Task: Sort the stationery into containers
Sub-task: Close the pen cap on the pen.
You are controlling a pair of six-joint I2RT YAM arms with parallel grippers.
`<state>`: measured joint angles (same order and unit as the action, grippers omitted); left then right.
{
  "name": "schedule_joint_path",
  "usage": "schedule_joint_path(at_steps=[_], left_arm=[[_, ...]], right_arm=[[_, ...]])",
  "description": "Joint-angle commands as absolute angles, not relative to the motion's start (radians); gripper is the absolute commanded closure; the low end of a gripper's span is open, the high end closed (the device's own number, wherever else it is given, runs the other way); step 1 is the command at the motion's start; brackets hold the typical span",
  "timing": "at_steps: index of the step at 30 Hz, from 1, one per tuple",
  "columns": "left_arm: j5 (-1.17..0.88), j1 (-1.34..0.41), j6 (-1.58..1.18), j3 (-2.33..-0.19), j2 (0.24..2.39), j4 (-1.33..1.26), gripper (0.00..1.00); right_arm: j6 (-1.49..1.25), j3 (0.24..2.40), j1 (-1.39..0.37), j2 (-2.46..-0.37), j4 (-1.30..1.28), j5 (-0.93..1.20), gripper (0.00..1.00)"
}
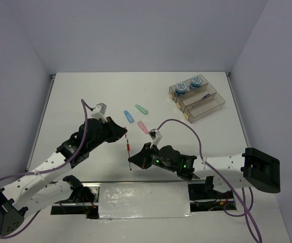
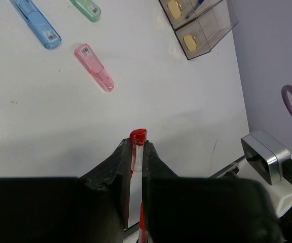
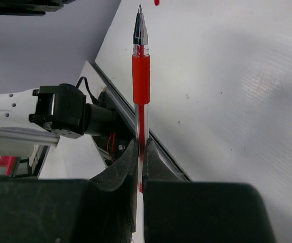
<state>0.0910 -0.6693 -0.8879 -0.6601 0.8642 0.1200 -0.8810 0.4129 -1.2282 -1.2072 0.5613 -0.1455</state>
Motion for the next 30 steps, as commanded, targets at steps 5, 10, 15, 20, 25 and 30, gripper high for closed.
schedule_joint_path(at_steps=[5, 10, 15, 20, 25, 30], left_arm=[[0.049, -0.673, -0.851, -0.678, 0.854, 0.035, 1.00], [0.035, -0.673, -0.854, -0.663, 0.844, 0.011, 1.00], [0.049, -0.673, -0.858, -0.664, 0.839, 0.017, 1.00], [0.051, -0.672, -0.859, -0.661, 0.842, 0.017, 1.00], [0.040, -0.673, -0.865, -0.650, 0.842, 0.009, 1.00], [0.035, -0.672, -0.864, -0.649, 0.848, 0.009, 1.00]], right_arm=[[-0.844, 0.492, -1.235, -1.230, 0.578, -0.178, 1.00], [-0.838, 0.488, -1.227, -1.238, 0.581, -0.187, 1.00], [-0.836, 0.482, -1.227, -1.238, 0.577, -0.198, 1.00], [-0.824, 0.479, -1.224, -1.210, 0.560, -0.218, 1.00], [-0.825, 0.465, -1.212, -1.200, 0.558, -0.221, 1.00], [-0.818, 0.471, -1.203, -1.193, 0.551, -0.219, 1.00]])
